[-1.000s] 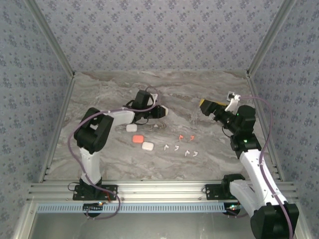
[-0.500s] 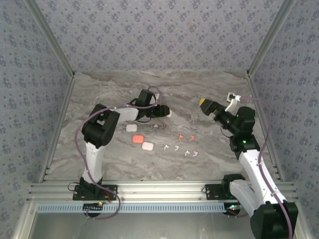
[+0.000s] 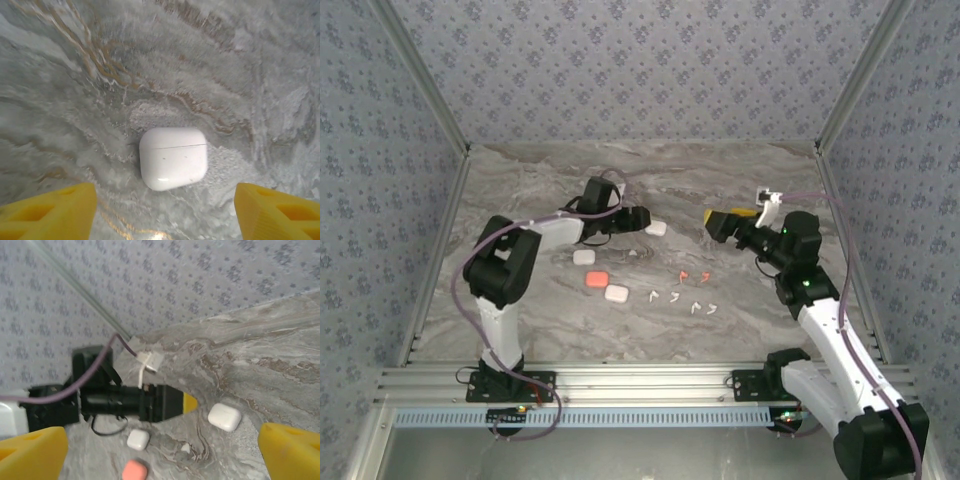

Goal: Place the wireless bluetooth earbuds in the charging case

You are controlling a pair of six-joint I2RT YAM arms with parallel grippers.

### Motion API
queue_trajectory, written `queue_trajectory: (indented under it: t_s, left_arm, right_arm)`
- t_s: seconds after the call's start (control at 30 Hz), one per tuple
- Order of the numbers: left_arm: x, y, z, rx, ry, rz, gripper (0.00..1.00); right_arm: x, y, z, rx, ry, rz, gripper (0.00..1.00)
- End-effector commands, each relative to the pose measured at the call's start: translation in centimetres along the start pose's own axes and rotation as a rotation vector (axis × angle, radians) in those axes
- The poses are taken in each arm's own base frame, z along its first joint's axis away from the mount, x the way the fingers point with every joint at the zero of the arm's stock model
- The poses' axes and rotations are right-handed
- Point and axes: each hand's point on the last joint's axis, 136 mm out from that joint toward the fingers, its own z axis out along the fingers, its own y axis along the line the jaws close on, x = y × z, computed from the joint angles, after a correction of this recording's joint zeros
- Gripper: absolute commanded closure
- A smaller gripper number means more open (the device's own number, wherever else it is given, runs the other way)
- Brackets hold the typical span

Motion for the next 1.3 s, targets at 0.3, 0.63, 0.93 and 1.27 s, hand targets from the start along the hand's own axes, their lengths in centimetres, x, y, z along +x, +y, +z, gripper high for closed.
queue_trajectory:
  t_s: [0.3, 0.63, 0.93, 1.27]
  left_arm:
    - [-4.3, -2.0, -13.8, -0.119, -0.381, 0.121, 0.1]
    - [-2.6, 2.0, -21.6, -0.267, -0.569, 0.046, 0.01]
    - [-1.0, 4.4, -26.0, -0.392, -0.667, 0.015, 0.01]
    - [-0.4, 5.7, -27.6, -0.469, -0.693, -0.019, 0.01]
  right_arm:
    - [8.1, 3.3, 4.0, -0.045, 0.394, -0.453, 0.0]
    - [18.3, 5.0, 8.1, -0.095, 0.765, -0.604, 0.05]
    - [24.0, 6.3, 11.1, -0.112, 0.91, -0.741, 0.05]
    - [28.4, 6.1, 13.3, -0.114, 1.033, -0.898, 0.08]
